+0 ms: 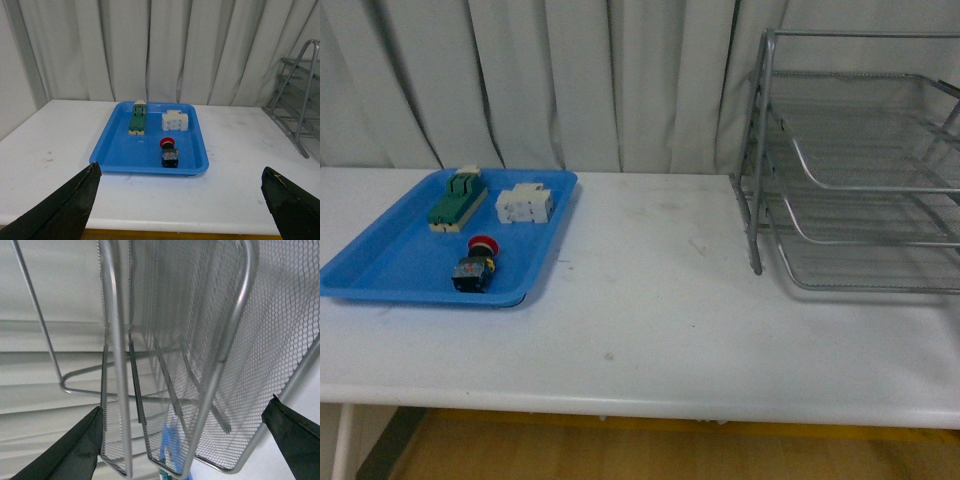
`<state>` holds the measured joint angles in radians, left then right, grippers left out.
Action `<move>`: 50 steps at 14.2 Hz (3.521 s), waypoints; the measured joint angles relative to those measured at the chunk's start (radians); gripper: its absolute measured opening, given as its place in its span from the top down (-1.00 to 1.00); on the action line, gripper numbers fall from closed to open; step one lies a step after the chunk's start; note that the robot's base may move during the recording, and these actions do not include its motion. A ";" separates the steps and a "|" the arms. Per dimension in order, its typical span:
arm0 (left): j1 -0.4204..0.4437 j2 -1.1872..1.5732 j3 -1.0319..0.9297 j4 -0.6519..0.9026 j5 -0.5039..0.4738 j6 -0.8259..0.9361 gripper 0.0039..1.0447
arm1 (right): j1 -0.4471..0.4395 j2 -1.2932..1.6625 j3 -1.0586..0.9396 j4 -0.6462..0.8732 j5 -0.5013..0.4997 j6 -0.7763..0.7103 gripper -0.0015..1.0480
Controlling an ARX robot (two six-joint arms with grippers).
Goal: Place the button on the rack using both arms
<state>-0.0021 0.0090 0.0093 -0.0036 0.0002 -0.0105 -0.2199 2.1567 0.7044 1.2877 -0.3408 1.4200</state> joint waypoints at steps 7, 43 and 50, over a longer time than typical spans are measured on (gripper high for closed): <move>0.000 0.000 0.000 0.000 0.000 0.000 -0.88 | 0.017 0.095 0.097 -0.002 -0.003 -0.050 -0.87; 0.000 0.000 0.000 0.000 0.000 0.000 -0.88 | -0.154 0.043 -0.217 0.006 -0.164 -0.097 -0.27; 0.000 0.000 0.000 0.000 0.000 0.000 -0.88 | -0.155 -0.146 -0.295 -0.001 -0.166 -0.112 -0.87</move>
<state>-0.0021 0.0090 0.0093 -0.0036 -0.0002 -0.0105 -0.3752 2.0102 0.4091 1.2865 -0.5064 1.3079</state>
